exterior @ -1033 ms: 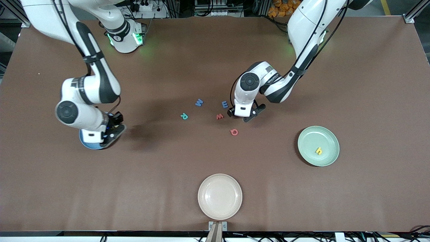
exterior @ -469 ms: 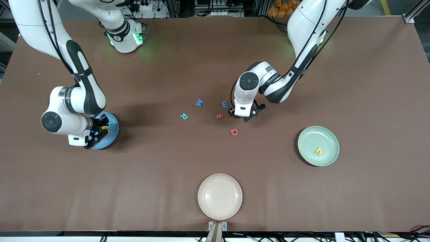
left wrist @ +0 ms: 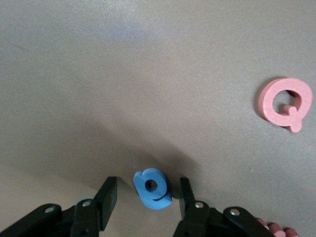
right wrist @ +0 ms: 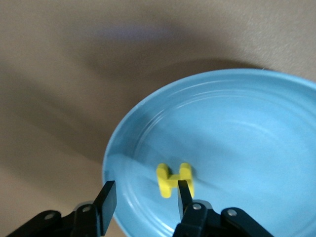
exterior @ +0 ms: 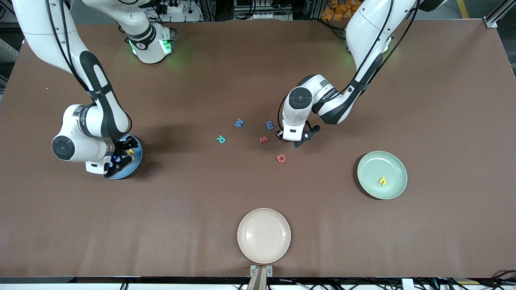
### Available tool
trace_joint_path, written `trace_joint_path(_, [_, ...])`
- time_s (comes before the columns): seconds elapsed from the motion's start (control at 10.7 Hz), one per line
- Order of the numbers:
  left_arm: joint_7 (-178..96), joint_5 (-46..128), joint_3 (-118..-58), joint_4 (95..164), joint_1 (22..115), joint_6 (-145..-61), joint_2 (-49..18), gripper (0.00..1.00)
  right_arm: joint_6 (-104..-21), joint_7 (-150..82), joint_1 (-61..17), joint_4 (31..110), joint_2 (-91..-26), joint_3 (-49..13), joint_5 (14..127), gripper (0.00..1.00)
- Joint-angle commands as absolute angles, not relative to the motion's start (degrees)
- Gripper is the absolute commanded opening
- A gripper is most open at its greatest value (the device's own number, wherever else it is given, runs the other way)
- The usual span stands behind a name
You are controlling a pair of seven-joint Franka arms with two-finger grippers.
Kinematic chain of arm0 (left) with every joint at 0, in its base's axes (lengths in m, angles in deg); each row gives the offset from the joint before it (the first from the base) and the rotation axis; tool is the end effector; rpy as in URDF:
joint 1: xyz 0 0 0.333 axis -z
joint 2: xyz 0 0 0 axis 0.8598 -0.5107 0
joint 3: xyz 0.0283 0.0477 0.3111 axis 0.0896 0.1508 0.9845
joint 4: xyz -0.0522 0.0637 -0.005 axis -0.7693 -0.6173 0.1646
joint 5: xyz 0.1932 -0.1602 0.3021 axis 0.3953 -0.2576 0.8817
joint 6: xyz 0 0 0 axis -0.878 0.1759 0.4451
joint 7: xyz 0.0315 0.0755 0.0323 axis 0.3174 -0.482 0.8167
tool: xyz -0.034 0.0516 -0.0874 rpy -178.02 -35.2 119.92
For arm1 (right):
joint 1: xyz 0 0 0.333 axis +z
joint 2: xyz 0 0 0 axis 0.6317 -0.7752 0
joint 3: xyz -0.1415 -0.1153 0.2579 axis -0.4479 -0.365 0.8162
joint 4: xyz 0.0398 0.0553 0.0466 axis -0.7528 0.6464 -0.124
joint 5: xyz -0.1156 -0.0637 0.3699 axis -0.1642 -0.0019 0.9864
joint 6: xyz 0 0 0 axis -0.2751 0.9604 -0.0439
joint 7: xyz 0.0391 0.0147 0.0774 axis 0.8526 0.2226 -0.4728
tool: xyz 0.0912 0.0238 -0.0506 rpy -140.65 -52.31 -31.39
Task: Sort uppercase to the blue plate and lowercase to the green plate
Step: 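Lower the yellow H onto the blue plate and open the right gripper, then place the blue e on the green plate while the right gripper grasps R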
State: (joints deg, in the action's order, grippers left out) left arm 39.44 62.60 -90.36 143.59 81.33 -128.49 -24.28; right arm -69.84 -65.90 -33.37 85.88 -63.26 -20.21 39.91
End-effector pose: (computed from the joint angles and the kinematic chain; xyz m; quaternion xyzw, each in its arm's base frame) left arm 0.4463 -0.4083 0.1733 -0.9463 -0.3206 0.0421 0.0020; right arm 0.5684 -0.0152 0.1920 -0.9501 -0.2624 0.1561 0.0640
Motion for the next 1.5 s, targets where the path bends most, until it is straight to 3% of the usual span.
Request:
trace_joint_path(0.0, [42.2,64.4,-90.3,144.5,81.2,-129.0,-23.0,0.08,-60.3,-55.3,-33.3,80.8,-62.4,-17.1,40.4,0.58])
trace_joint_path(0.09, [42.2,64.4,-90.2,144.3,81.2,-129.0,-23.0,0.00,-56.8,-51.4,-33.3,78.9,-61.9,-15.6,40.4,0.58])
trace_joint_path(0.38, [39.3,65.6,-89.1,143.5,78.7,-128.4,-19.9,0.00,-55.1,-38.1,-32.8,78.1,-58.9,-11.5,40.2,0.58])
trace_joint_path(0.75, [19.6,64.8,-89.5,135.1,69.3,-115.5,-17.5,0.00,-57.5,-18.6,-28.4,78.9,-56.4,-6.9,40.1,0.58])
trace_joint_path(1.13, [-9.0,64.9,-89.3,132.6,54.1,-114.3,-19.8,0.00,-75.1,-1.2,-20.1,88.6,-53.6,-5.4,40.0,0.57])
trace_joint_path(1.41, [-20.3,65.6,-89.2,129.9,48.2,-114.5,-24.1,0.00,-86.0,7.8,-16.2,93.4,-53.7,-4.0,40.0,0.58])
